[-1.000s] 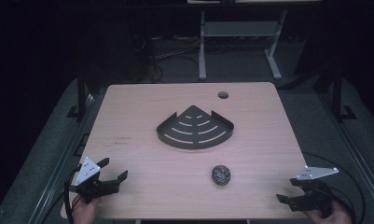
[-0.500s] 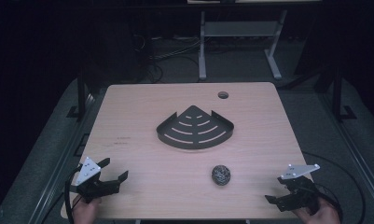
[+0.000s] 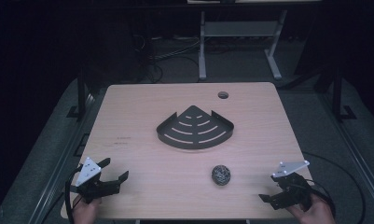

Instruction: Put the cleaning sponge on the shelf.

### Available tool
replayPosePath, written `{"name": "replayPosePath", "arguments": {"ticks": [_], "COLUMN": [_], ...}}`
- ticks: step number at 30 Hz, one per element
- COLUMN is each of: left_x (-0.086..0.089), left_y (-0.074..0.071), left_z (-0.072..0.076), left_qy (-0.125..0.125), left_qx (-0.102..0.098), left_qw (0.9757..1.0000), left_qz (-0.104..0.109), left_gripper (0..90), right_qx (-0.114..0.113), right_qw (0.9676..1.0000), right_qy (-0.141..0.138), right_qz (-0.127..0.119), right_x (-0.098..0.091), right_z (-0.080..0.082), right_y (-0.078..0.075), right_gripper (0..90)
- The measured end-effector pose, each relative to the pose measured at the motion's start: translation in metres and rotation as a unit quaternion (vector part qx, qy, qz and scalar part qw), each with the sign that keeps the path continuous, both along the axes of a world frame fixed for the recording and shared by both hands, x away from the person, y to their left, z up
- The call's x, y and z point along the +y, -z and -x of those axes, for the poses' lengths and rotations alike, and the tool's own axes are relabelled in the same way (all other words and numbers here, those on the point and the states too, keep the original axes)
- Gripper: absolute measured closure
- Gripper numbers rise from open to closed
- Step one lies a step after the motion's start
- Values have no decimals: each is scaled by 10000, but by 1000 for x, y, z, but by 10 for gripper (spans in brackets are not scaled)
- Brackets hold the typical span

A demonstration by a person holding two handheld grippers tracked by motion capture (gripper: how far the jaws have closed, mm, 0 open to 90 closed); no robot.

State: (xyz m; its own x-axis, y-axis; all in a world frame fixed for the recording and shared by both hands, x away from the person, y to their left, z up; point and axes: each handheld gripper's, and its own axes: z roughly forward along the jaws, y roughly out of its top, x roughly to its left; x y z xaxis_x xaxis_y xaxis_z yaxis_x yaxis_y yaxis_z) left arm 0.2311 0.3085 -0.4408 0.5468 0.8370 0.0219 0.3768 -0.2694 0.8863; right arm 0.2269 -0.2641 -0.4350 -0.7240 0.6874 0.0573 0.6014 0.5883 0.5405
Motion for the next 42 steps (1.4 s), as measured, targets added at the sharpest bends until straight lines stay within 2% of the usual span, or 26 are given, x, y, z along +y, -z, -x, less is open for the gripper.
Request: {"name": "replayPosePath", "arguments": {"ticks": [18,42], "left_x": [-3,-2], "left_y": [0,0], "left_z": [0,0], "left_qy": [53,50], "left_qx": [3,6], "left_qw": [10000,10000], "left_qz": [-19,8], "left_gripper": [133,132], "right_qx": [35,66], "right_qw": [9990,9963], "right_qy": [-406,-775], "right_qz": [188,366], "right_x": [28,57], "right_z": [-13,-29], "right_y": [-9,-21], "right_gripper": [163,150]}}
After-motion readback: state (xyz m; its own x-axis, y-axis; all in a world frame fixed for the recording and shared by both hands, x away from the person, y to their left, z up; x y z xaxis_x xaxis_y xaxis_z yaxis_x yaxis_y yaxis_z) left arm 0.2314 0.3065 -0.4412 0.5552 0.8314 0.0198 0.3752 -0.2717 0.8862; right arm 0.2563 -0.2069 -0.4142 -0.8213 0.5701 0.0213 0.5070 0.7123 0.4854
